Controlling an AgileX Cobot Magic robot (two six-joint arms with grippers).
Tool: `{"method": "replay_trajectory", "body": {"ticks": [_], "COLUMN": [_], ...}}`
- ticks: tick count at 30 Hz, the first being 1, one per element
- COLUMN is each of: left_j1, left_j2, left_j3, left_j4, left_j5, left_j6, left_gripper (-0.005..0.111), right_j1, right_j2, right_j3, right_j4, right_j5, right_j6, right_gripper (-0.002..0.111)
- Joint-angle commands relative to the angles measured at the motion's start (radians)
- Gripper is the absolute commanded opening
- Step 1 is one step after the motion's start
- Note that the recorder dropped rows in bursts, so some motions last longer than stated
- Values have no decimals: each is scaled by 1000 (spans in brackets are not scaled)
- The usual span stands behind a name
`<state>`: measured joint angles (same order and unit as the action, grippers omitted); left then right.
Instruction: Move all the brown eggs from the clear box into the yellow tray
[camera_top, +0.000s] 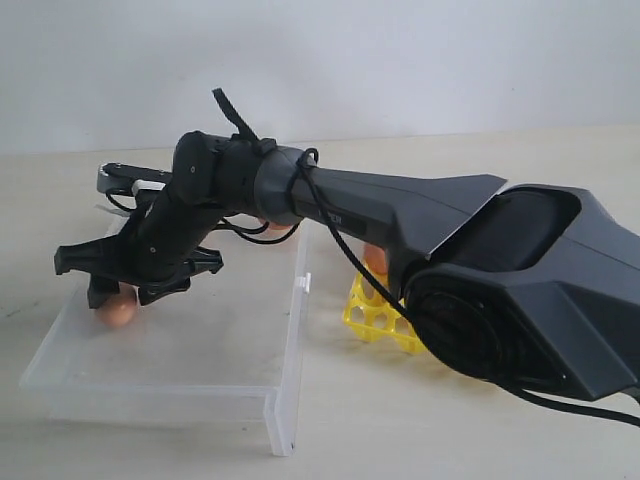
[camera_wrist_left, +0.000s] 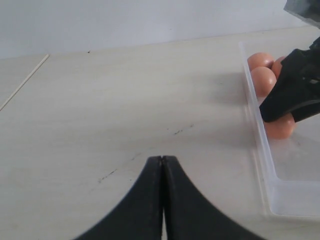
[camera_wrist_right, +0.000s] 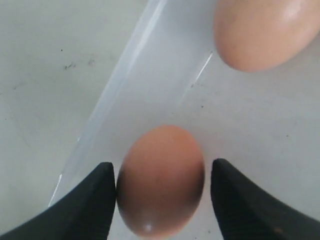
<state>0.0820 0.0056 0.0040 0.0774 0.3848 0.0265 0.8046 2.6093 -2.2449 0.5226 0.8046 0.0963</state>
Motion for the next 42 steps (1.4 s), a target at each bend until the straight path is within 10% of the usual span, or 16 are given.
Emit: {"method": "replay_trajectory", "body": {"ticks": [1,8,13,42], "left_j1": [-6,-6,-6,-6], "left_j2": [-6,-6,-6,-6], "left_j3": [-4,-4,-4,-4], "left_j4": [-7,-7,-7,-7], "left_j5": [-6,-6,-6,-6], "left_j6": [-4,-4,-4,-4], "left_gripper": [0,0,0,0], "right_j1": [-2,-2,-2,-3], "right_j2": [3,3,3,-263], "right_j3": [-6,-6,-6,1], "right_j4": [-13,-54,-67,-234], "right_j5": [-32,-57,-56,-40], "right_j6": [1,1,-70,-273], "right_gripper": [54,41,0,0]}}
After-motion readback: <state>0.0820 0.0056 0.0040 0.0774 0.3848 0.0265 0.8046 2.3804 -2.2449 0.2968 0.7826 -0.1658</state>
